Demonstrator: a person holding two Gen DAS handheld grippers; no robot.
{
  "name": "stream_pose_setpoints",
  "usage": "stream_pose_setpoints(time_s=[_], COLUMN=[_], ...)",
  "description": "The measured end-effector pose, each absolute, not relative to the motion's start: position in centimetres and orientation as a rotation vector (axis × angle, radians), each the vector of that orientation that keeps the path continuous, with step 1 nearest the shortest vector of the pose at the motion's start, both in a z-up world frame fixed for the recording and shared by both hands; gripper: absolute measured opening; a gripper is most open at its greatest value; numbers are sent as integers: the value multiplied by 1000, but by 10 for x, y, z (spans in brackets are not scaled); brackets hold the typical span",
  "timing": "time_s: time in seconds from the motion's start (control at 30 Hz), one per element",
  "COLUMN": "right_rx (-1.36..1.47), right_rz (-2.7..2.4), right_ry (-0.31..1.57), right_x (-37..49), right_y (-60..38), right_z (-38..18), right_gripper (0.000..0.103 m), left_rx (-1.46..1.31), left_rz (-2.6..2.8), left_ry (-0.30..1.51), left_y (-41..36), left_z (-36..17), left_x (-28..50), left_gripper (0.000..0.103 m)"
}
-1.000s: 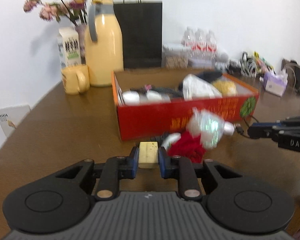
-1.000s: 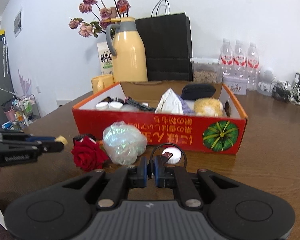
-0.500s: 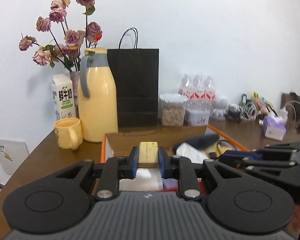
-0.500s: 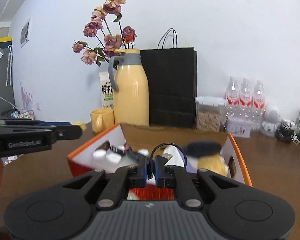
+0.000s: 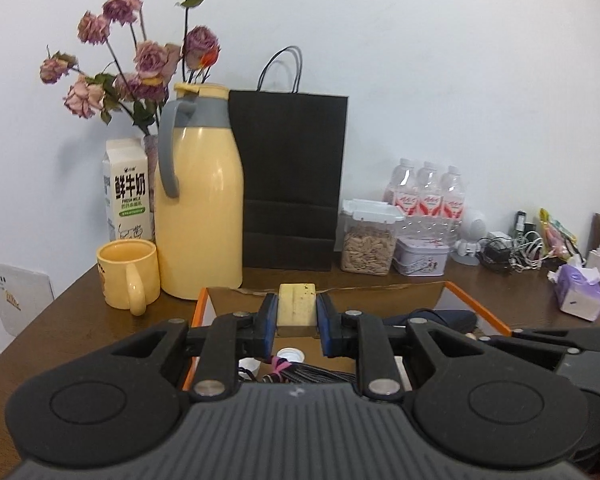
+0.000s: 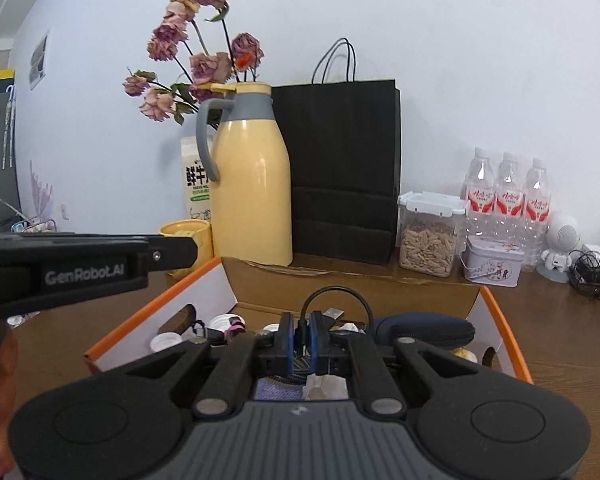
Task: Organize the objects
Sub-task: 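Carry the black cable and beige block over the box and lower them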
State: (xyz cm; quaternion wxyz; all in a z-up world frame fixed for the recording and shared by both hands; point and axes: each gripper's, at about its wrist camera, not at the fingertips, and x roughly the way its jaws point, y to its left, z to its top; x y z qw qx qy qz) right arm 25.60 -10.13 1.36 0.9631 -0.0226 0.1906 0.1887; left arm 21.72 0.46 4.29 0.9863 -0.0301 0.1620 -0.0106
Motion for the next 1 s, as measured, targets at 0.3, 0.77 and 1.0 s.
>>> stream_pose_setpoints(time_s=[0.3, 0.77, 1.0], right_rx=[-37, -30, -19], right_rz=[385, 309, 279], right_ry=[432, 404, 400], right_x=[265, 257, 258], right_y=[-105, -116, -122], right_z=[-9, -10, -9], right_gripper=[7, 94, 103], left_rx=[-52, -31, -32], left_rz=[-27, 25, 39], left_ry=[370, 295, 300], left_y=[9, 5, 5], left_z=[22, 23, 22], left_x=[225, 212, 213], left_gripper=[22, 103, 103])
